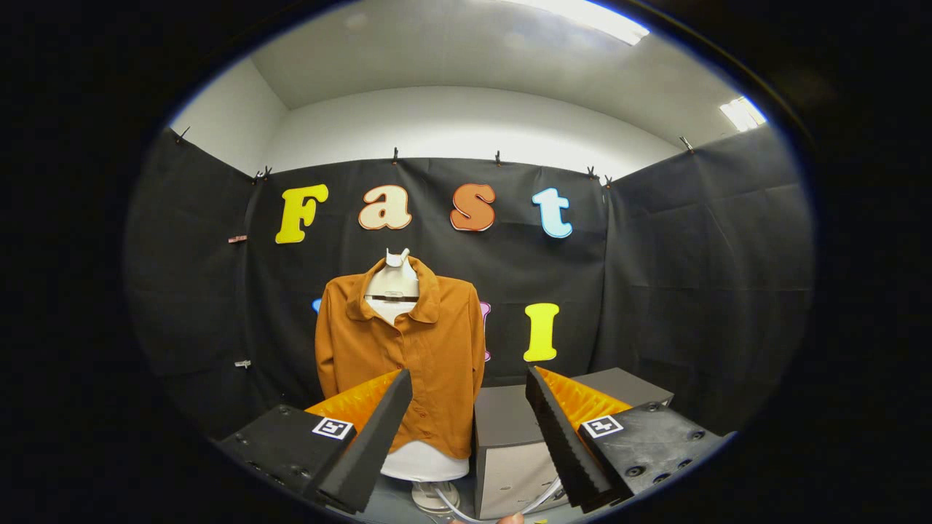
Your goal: Iron the clothes twice with a garment steamer, once on the left side and once on the right side.
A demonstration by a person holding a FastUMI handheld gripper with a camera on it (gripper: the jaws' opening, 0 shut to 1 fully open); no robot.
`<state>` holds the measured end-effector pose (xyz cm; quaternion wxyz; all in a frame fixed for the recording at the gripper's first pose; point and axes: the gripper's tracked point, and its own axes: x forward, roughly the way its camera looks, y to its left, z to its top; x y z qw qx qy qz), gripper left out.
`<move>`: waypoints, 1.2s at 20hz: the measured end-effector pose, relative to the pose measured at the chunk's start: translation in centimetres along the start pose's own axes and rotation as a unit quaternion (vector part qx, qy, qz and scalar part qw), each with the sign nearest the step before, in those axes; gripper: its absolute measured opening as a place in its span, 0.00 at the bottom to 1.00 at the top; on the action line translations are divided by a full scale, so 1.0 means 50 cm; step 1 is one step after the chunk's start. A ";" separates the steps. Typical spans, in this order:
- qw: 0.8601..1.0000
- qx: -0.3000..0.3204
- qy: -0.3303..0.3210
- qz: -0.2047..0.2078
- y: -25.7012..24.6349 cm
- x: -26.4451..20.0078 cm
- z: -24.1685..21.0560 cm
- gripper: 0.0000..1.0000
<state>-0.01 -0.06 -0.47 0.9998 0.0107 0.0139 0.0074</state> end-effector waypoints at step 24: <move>0.988 0.001 0.156 0.011 -0.303 0.327 -0.246 0.99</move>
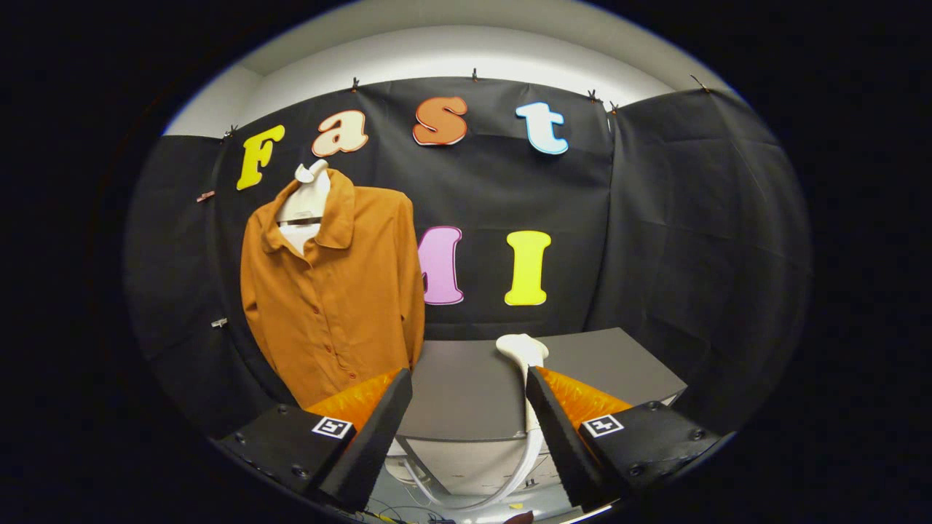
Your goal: Iron the clothes twice with a garment steamer, once on the left side and once on the right side.
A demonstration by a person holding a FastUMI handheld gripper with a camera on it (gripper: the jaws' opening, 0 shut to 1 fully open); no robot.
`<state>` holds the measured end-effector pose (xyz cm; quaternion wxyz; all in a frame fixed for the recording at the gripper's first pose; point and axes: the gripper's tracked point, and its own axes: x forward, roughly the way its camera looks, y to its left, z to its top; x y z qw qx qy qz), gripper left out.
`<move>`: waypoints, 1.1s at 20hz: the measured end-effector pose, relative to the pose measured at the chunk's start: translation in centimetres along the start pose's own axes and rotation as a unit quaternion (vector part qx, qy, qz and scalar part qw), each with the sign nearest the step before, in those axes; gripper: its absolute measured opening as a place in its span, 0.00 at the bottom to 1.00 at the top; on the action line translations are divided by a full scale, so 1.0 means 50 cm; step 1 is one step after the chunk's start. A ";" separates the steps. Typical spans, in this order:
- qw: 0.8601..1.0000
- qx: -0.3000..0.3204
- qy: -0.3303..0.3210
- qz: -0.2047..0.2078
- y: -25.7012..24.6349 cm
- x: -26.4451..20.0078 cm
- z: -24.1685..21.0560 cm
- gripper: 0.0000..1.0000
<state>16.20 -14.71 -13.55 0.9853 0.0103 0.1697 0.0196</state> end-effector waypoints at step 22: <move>0.943 0.075 0.325 0.015 -0.168 0.368 -0.313 0.73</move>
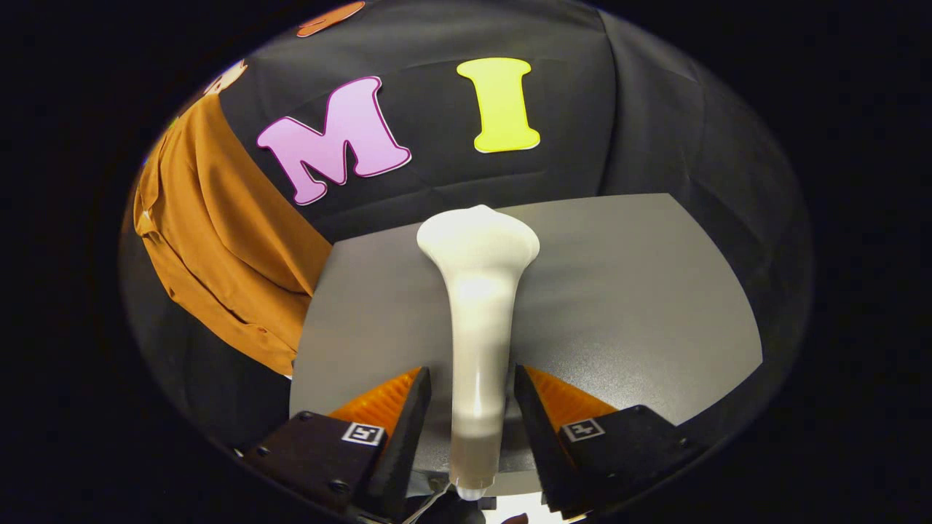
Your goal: Iron the clothes twice with a garment steamer, once on the left side and once on the right side.
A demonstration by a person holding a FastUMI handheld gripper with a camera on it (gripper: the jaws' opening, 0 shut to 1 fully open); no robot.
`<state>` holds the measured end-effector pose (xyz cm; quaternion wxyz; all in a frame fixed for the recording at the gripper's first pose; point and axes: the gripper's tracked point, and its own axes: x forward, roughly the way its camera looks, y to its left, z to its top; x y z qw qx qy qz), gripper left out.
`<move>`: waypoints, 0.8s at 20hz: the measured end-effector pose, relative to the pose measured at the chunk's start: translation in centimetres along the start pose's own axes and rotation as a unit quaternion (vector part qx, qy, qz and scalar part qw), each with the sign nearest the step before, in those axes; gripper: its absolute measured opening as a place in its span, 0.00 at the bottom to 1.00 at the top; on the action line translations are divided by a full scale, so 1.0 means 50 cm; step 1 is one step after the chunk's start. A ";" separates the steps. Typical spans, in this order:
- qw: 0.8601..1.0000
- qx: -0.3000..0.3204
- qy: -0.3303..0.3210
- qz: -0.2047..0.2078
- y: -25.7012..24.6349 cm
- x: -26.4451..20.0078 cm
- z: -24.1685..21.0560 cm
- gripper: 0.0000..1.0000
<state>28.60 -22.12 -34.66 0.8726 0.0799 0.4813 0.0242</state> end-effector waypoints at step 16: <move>0.982 0.031 -0.185 0.000 -0.005 -0.137 0.021 0.24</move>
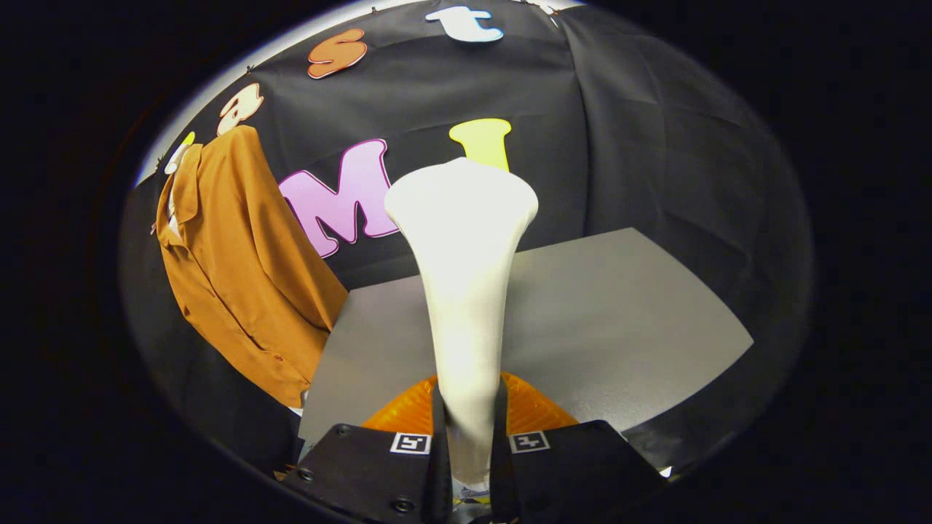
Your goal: Iron the clothes twice with a garment steamer, once on the left side and once on the right side.
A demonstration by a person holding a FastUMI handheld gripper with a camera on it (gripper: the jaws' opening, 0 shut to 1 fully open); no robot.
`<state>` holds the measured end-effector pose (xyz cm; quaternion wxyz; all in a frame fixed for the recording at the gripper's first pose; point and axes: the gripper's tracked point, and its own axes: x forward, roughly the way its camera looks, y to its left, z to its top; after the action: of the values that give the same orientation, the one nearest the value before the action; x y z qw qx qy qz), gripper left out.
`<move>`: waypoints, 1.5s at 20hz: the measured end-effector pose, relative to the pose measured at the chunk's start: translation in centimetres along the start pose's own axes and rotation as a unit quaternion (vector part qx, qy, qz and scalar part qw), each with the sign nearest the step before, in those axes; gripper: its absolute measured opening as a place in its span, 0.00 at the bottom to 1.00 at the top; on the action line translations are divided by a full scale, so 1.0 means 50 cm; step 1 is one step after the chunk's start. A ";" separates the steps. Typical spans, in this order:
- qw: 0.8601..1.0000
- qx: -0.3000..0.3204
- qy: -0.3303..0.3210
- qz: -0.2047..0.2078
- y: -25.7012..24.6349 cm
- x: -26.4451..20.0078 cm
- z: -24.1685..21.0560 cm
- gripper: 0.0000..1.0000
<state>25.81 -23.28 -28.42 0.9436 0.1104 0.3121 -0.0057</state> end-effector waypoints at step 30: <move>0.987 -0.100 -0.123 0.034 0.612 -0.005 -0.011 0.24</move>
<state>27.73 6.65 -22.43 0.9808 0.0246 0.1886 0.0439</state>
